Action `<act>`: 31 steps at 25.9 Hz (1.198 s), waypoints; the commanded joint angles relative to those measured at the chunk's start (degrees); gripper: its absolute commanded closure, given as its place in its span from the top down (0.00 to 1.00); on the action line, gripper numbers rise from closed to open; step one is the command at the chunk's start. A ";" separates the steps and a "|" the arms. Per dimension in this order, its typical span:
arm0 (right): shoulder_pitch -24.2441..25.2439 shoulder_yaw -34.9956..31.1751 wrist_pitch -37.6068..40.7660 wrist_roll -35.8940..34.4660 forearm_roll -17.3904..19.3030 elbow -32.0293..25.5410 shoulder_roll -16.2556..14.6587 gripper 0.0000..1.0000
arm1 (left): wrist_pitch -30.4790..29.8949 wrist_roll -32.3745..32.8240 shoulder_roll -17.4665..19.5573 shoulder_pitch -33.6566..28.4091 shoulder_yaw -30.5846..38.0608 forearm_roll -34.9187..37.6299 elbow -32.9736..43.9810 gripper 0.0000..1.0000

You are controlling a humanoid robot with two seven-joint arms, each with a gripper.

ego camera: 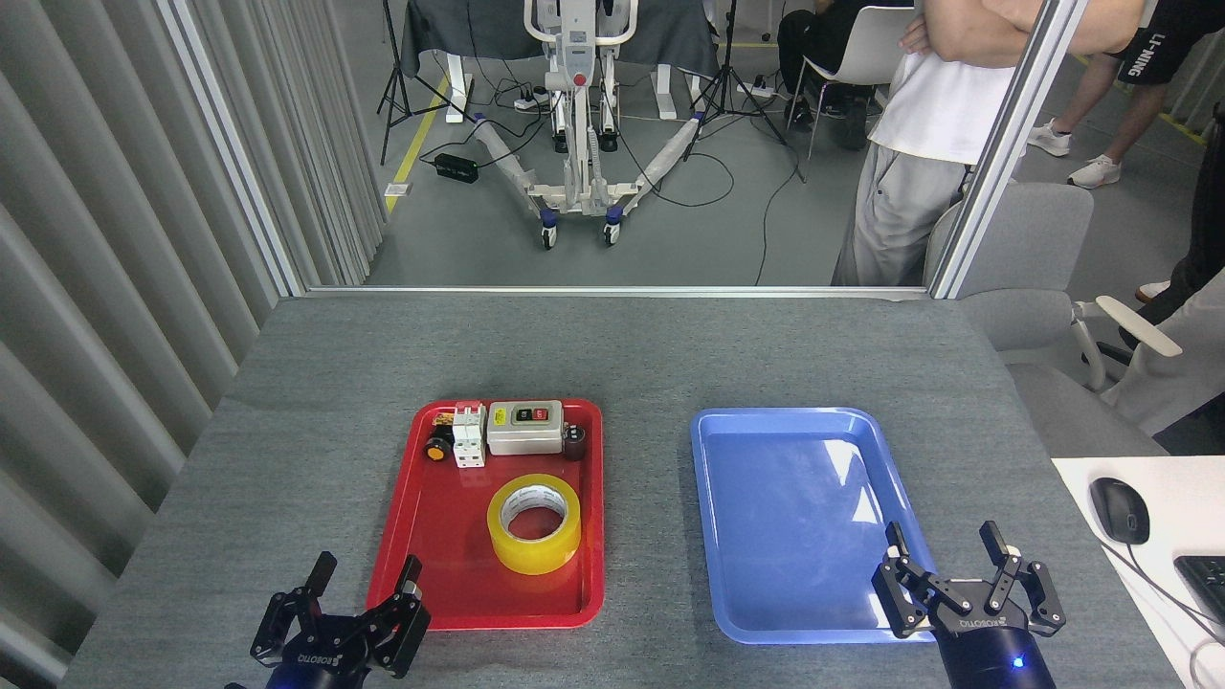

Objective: Place and move tape with both arms
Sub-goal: 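Reach the left gripper toward the yellow tape roll in the red tray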

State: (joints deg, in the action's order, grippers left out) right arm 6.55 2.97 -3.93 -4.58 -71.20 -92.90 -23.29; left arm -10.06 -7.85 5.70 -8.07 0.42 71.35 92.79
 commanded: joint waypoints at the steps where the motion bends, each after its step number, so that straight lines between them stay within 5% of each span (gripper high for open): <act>1: -0.05 0.02 -0.03 0.01 0.01 0.00 -0.01 1.00 | 0.13 0.03 -0.07 -0.01 0.02 -0.07 -0.15 1.00; 15: 0.30 -0.24 -0.20 0.01 0.09 0.00 1.22 1.00 | -1.10 -0.94 -0.86 2.18 0.02 -0.33 -1.12 1.00; 31: 0.65 -0.24 -0.29 -0.08 0.09 0.70 3.33 1.00 | -1.89 0.20 -0.69 22.40 -7.10 -0.42 -19.13 1.00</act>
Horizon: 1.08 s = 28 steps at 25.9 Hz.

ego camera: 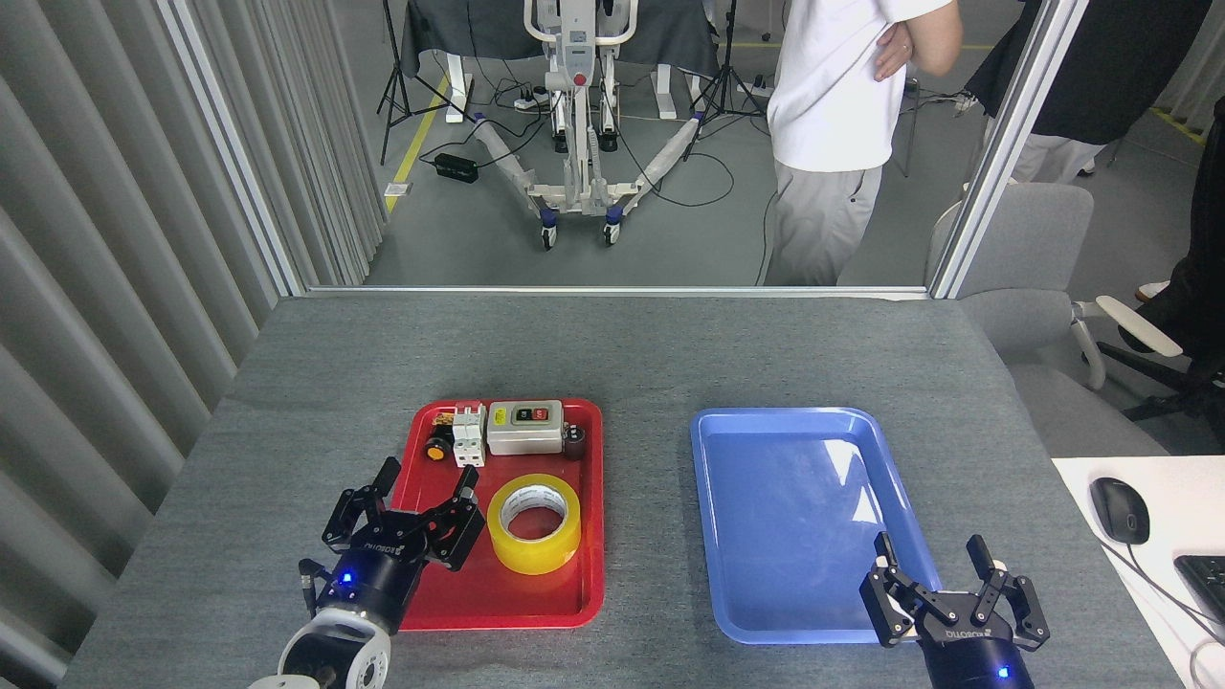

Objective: Place and move tape with both arms
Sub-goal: 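Reach the left gripper toward the yellow tape roll in the red tray, then grasp the yellow tape roll's rim with the left gripper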

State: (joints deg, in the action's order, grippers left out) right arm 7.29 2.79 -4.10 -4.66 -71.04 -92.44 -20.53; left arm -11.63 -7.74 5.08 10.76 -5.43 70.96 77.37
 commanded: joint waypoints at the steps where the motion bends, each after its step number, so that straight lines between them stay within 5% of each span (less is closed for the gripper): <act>1: 0.01 -0.07 -0.12 0.00 -0.06 0.24 0.58 1.00 | -0.42 0.09 -0.25 4.53 -1.42 -0.03 -4.51 1.00; 7: 0.19 -0.07 -0.47 0.00 -0.06 0.24 0.66 1.00 | 0.46 4.48 -1.30 8.58 -4.23 0.49 -11.28 1.00; 17: 0.36 -0.16 -3.19 -0.18 -0.59 0.24 0.75 1.00 | 7.14 41.14 -3.94 17.28 -5.46 0.49 -17.34 1.00; 28: 0.45 0.02 -4.43 -0.18 -0.68 0.33 0.49 1.00 | 7.23 48.17 -4.64 22.11 -8.28 0.49 -24.73 1.00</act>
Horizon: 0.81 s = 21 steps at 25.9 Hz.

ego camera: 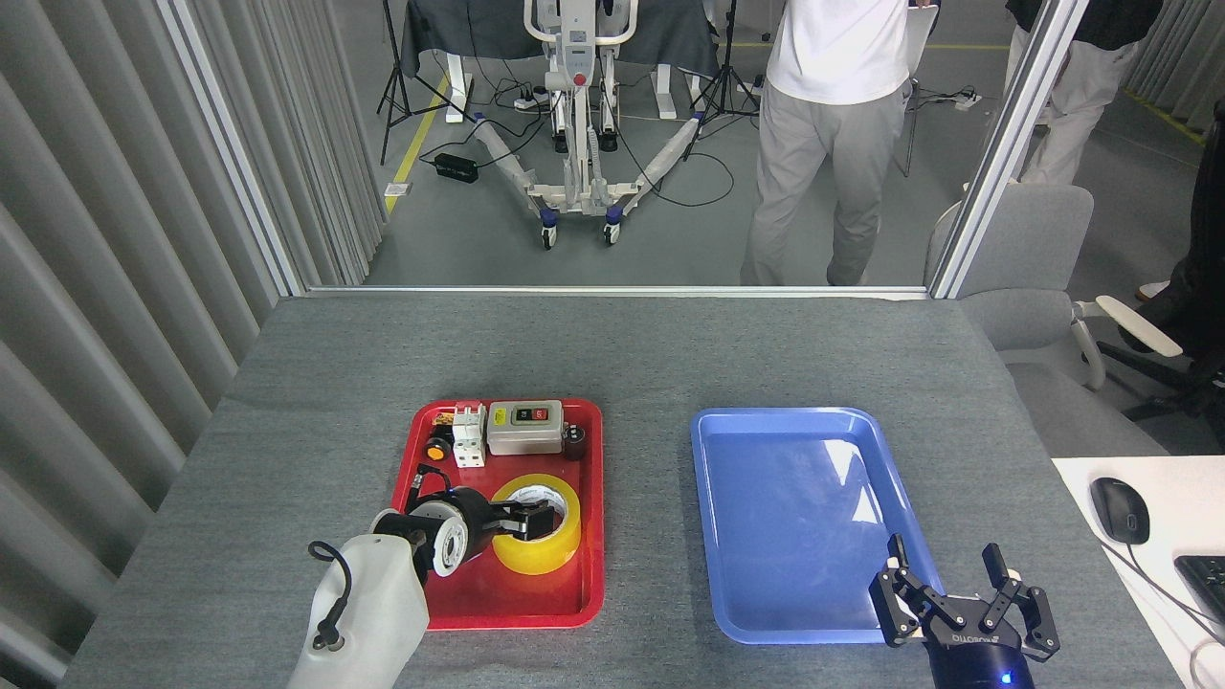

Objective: Place and move tape with both arms
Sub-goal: 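Grasp the yellow tape roll's rim with the left gripper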

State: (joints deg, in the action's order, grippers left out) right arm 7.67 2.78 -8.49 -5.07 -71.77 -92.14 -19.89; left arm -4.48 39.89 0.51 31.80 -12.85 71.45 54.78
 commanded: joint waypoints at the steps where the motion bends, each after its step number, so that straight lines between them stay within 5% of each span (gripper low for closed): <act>1: 0.06 0.03 -0.03 0.32 0.05 0.03 -0.23 1.00 | 0.09 0.54 -0.15 1.16 -0.86 0.00 -2.57 1.00; 12: 0.42 0.03 -0.47 0.32 0.14 0.12 -0.41 1.00 | 0.00 -9.13 -0.07 2.65 -0.86 -0.17 -10.30 0.99; 21: 0.42 0.03 -0.47 0.32 0.14 0.12 -0.50 1.00 | -1.06 -8.87 0.46 2.65 -1.03 0.09 -10.30 0.46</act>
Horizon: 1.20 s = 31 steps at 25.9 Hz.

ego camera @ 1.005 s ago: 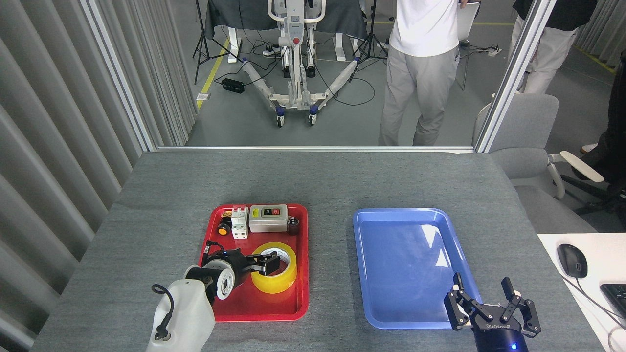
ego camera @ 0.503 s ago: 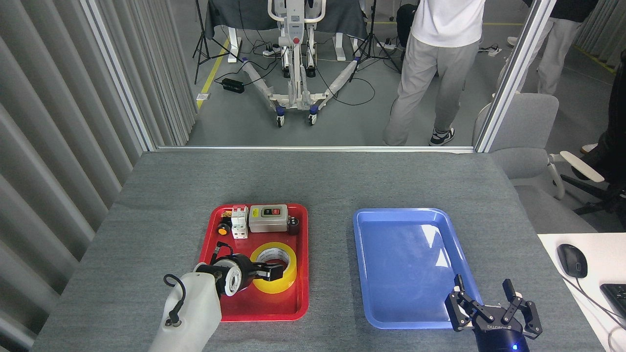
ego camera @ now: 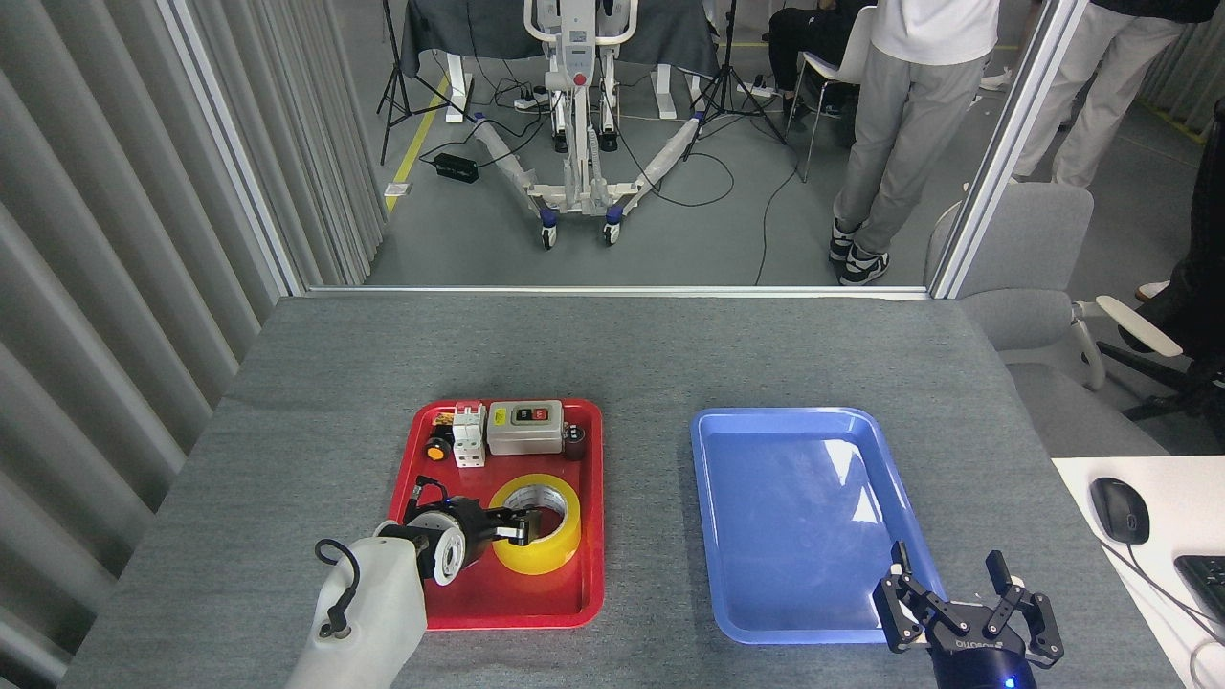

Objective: Place and move tape with both arms
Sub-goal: 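Grasp the yellow tape roll's rim with the left gripper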

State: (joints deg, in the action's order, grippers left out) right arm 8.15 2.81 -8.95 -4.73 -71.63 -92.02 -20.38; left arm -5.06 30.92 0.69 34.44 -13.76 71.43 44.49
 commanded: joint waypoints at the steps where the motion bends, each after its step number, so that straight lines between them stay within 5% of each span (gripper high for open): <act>1: -0.07 0.00 -0.01 -0.02 0.00 0.00 -0.01 1.00 | -0.65 0.11 0.27 0.01 -0.22 0.11 -0.01 0.42; 4: -0.16 0.00 -0.10 -0.11 0.00 0.00 -0.01 1.00 | -1.36 0.20 0.36 0.01 -0.22 0.47 -0.01 0.29; 17: 0.11 0.09 0.08 -0.11 0.53 -0.09 -0.19 1.00 | -3.64 0.20 1.24 -0.17 0.57 0.03 1.74 0.16; 20: 0.02 0.09 0.08 -0.28 0.53 -0.09 -0.10 1.00 | -4.87 -0.51 1.68 -2.28 5.14 -2.00 6.84 0.00; 31: -1.03 -0.79 1.66 -0.46 0.53 0.35 -0.63 1.00 | -33.70 4.06 3.18 -9.40 17.18 -19.66 14.22 0.00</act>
State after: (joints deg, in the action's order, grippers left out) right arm 7.28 2.20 -8.04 -5.02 -71.08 -91.85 -20.91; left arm -32.71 32.63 3.93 26.15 -0.23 56.21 58.04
